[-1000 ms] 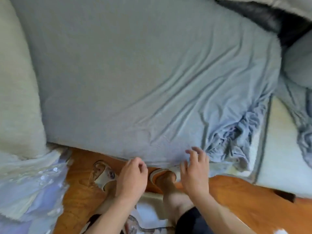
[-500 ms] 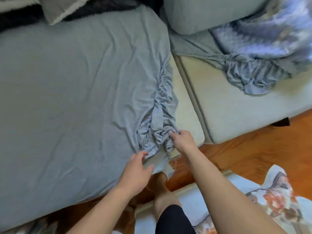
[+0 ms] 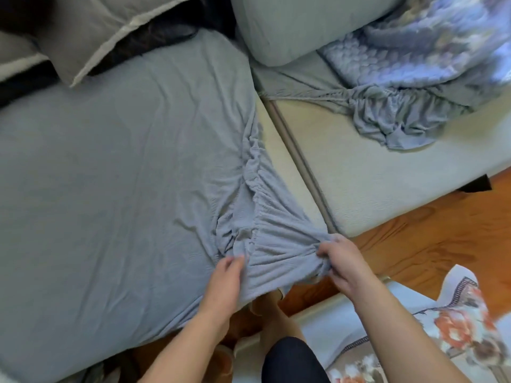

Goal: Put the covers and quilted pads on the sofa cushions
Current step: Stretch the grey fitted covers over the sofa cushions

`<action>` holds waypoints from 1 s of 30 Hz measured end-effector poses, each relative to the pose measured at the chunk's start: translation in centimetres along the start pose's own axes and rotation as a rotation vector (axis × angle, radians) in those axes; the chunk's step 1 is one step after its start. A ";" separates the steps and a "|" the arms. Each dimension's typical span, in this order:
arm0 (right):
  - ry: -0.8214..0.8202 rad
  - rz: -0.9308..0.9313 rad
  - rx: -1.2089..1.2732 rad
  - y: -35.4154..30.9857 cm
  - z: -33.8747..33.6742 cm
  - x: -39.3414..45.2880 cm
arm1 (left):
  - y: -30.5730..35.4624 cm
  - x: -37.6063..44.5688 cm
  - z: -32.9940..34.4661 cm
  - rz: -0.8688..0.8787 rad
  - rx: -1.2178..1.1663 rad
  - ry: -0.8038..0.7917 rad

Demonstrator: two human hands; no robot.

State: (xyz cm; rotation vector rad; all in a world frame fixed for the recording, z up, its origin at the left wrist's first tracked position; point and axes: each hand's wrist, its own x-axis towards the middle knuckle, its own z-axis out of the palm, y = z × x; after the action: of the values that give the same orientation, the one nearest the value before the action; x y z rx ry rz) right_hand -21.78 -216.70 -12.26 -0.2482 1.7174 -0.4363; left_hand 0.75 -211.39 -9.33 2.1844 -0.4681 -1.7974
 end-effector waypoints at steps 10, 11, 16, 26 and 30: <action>-0.622 -0.079 -0.157 -4.6 11.8 -6.0 | -1.7 -7.5 1.1 0.247 0.480 -0.480; -0.722 -0.046 -0.110 -5.0 12.2 -6.4 | -2.1 -7.4 1.0 0.227 0.438 -0.479; -0.904 0.002 0.293 -5.9 6.6 -4.7 | -2.4 -5.8 0.2 0.219 0.452 -0.388; 0.190 -0.214 -0.578 -2.9 -8.0 4.7 | -5.2 -0.5 2.7 0.183 0.801 -0.086; -0.104 -0.258 -0.765 -2.9 -2.9 4.9 | -4.9 2.9 -1.1 -0.004 0.666 0.145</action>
State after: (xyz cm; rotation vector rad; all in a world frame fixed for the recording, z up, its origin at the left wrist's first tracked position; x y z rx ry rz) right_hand -25.77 -220.85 -14.98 -1.0326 1.6885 0.0732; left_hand 2.70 -208.08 -13.71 2.7019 -1.1620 -1.6174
